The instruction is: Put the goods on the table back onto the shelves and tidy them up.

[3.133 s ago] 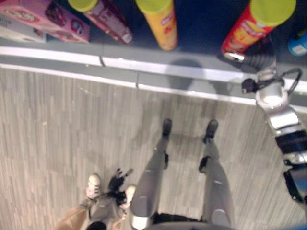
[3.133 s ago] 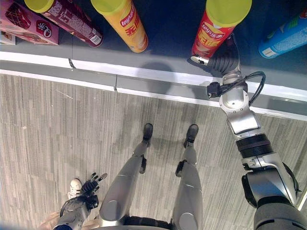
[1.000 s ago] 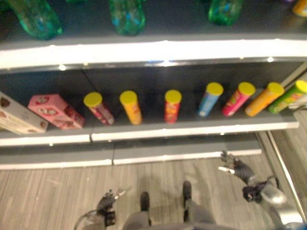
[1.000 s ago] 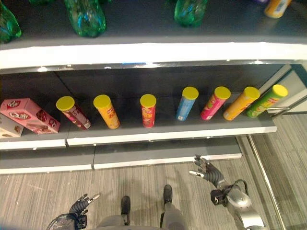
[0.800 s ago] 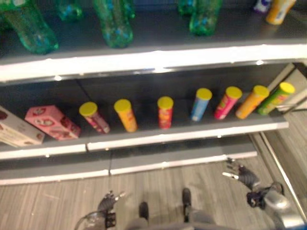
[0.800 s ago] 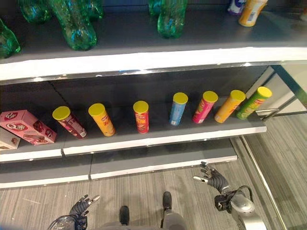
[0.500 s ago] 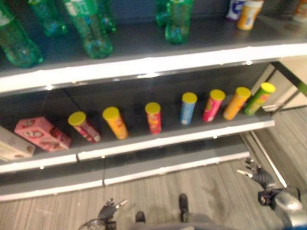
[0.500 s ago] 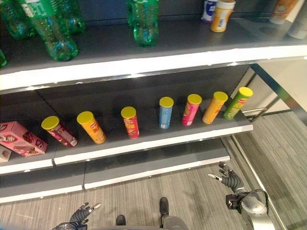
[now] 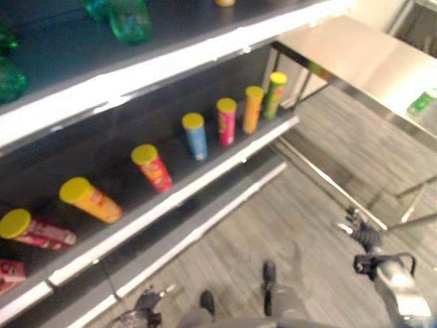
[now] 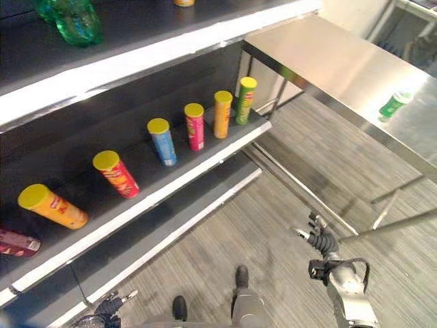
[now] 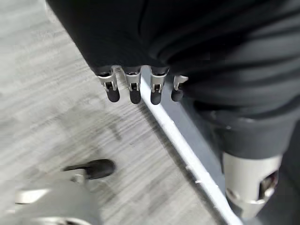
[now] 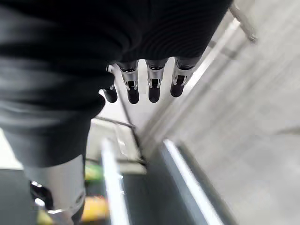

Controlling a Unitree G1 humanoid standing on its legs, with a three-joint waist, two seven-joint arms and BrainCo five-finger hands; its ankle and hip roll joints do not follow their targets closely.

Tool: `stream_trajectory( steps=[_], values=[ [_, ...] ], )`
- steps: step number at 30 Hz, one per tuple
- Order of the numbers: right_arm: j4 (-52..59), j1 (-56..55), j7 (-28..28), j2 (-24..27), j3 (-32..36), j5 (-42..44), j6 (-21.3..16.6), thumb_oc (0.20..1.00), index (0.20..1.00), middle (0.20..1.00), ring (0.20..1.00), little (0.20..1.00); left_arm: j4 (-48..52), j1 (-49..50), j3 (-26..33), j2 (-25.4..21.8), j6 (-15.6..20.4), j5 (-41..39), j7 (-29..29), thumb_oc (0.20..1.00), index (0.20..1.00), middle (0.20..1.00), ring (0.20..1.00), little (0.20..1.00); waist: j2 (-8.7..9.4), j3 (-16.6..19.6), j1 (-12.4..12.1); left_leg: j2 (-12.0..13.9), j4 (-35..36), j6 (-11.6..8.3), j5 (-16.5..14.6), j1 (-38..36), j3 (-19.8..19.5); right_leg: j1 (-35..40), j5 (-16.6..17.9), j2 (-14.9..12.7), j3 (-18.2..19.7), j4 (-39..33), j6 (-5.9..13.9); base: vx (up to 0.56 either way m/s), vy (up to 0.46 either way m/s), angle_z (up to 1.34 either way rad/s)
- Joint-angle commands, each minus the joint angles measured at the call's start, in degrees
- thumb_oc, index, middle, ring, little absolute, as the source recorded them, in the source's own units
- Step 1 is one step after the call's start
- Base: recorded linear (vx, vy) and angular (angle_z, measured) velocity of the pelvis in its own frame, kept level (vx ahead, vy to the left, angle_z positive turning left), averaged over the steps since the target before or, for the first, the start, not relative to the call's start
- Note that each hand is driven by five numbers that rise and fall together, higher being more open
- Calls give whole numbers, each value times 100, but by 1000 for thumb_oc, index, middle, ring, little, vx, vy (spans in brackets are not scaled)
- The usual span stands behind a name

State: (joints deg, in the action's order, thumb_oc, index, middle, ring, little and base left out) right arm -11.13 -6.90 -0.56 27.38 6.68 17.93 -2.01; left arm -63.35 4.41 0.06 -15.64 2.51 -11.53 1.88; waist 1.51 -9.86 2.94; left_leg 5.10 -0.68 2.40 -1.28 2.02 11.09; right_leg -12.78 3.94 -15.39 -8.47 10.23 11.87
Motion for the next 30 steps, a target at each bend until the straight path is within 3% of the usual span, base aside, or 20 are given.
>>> stream_trajectory(
  steps=[1,3,6,9,10,11,12,13,14,16,17,19,20,21,22,23,25,26,28,30],
  values=[
    [709,552,304,342,426,-165,-603,1000,1000,1000,1000,1000,203,169,220,-277,67,190,65,1000,1000,1000,1000,1000,97,92,-236,220,-191,-482,-259,327,-342,391,545,-709,-178,-226,-16,-47,-239,-74],
    [995,770,545,551,616,-366,-684,1000,1000,1000,1000,1000,383,165,257,-360,77,150,92,1000,1000,1000,1000,1000,247,200,-360,419,-310,-620,-270,401,-117,571,1222,-1186,-442,-388,229,-49,-393,-70],
    [1221,939,646,800,697,-417,-676,1000,1000,1000,1000,1000,511,134,338,-419,90,17,138,1000,1000,1000,1000,1000,331,254,-452,653,-323,-796,-347,335,34,627,1347,-1234,-714,-583,313,21,-306,-58],
    [1352,1070,672,1099,764,-377,-634,1000,1000,1000,1000,1000,710,109,352,-472,119,-148,95,1000,1000,1000,1000,1000,482,341,-543,979,-279,-1109,-207,301,292,781,1014,-1004,-1083,-1050,313,68,-523,-84],
    [1481,1077,618,1341,834,-323,-604,1000,1000,1000,1000,1000,838,133,349,-462,124,-251,51,1000,1000,1000,1000,1000,451,334,-561,1329,-151,-1292,76,210,363,753,451,-732,-1163,-938,313,159,-632,-73],
    [1517,1087,620,1479,903,-224,-634,1000,1000,1000,1000,1000,901,144,341,-451,148,-335,59,1000,1000,1000,1000,1000,383,341,-525,1553,-74,-1396,272,126,400,802,182,-556,-1260,-887,262,210,-649,-40],
    [1570,1093,608,1535,932,-168,-669,1000,1000,1000,1000,1000,969,149,297,-442,133,-371,26,1000,1000,1000,1000,1000,337,332,-499,1697,-97,-1413,489,139,380,846,10,-367,-1260,-890,147,186,-460,-9],
    [1559,1114,623,1679,954,-157,-704,1000,1000,1000,1000,1000,1027,100,249,-429,142,-391,25,1000,1000,1000,1000,1000,231,290,-474,1888,-189,-1458,927,194,253,922,-127,-94,-1259,-939,20,169,-530,-1],
    [1588,1116,690,1878,1053,-179,-722,1000,1000,1000,1000,1000,1165,94,143,-398,154,-360,-56,1000,1000,1000,1000,1000,184,239,-411,1915,-477,-1307,1099,293,315,1067,-294,179,-1238,-1097,-167,111,-399,3],
    [1589,1115,690,1880,1055,-179,-722,1000,1000,1000,1000,1000,1167,94,142,-396,153,-360,-55,1000,1000,1000,1000,1000,175,234,-404,1925,-496,-1310,1090,304,298,1079,-292,189,-1250,-1105,-170,54,-248,19],
    [1504,1284,772,1903,1027,-48,-787,1000,1000,1000,1000,1000,1099,139,69,-357,180,-225,-112,1000,1000,1000,1000,1000,229,161,-473,1481,-998,-1133,768,497,27,1189,-328,327,-1200,-1332,-280,88,-358,30],
    [1466,1400,763,1968,981,-74,-759,1000,1000,1000,1000,1000,1014,212,-2,-275,183,-126,-168,1000,1000,1000,1000,1000,340,127,-573,522,-1223,-914,-100,867,-487,1279,-360,355,-1119,-1388,-328,138,-321,20],
    [1426,1479,783,1931,976,11,-782,1000,1000,1000,1000,1000,968,249,-64,-220,181,-97,-196,1000,1000,1000,1000,1000,336,147,-618,144,-1059,-832,-182,920,-591,1287,-356,402,-1113,-1381,-329,234,-175,7],
    [1304,1622,861,1857,831,-40,-801,1000,1000,1000,1000,1000,904,364,-140,-142,149,20,-255,1000,1000,1000,1000,1000,210,185,-807,-499,-672,-676,-145,1007,-837,1303,-373,597,-1026,-1373,-336,182,-114,0],
    [1301,1629,862,1859,827,-41,-802,1000,1000,1000,1000,1000,904,362,-138,-140,148,21,-254,1000,1000,1000,1000,1000,215,195,-797,-511,-651,-668,-115,1018,-840,1286,-361,587,-1032,-1375,-333,226,-104,-17],
    [1159,1870,975,1731,639,-29,-811,1000,1000,1000,1000,1000,803,420,-225,-90,116,103,-228,1000,1000,1000,1000,1000,117,224,-936,-880,-384,-595,60,1158,-1101,1278,-356,780,-956,-1396,-346,95,-50,-28],
    [1140,1897,981,1734,614,-30,-817,1000,1000,1000,1000,1000,800,419,-212,-86,118,105,-227,1000,1000,1000,1000,1000,123,229,-926,-885,-351,-593,75,1147,-1099,1272,-358,775,-952,-1397,-343,96,-38,-84],
    [1023,2145,1022,1631,332,-114,-724,1000,1000,1000,1000,1000,616,484,-201,-24,44,127,-222,1000,1000,1000,1000,1000,23,271,-1001,-943,-59,-512,162,1037,-1162,1251,-425,947,-872,-1349,-379,154,-13,-58],
    [1034,2174,1017,1429,270,-70,-709,1000,1000,1000,1000,1000,419,444,-199,-6,13,165,-152,1000,1000,1000,1000,1000,-13,330,-960,-917,72,-399,237,826,-1186,1269,-549,1042,-796,-1245,-440,227,52,-24],
    [1124,2070,1007,1274,267,-262,-677,1000,1000,1000,1000,1000,254,370,-75,-21,6,239,-43,1000,1000,1000,1000,1000,53,432,-885,-846,333,-420,317,565,-1069,1329,-709,1011,-749,-1054,-479,264,96,-27]
  ],
)
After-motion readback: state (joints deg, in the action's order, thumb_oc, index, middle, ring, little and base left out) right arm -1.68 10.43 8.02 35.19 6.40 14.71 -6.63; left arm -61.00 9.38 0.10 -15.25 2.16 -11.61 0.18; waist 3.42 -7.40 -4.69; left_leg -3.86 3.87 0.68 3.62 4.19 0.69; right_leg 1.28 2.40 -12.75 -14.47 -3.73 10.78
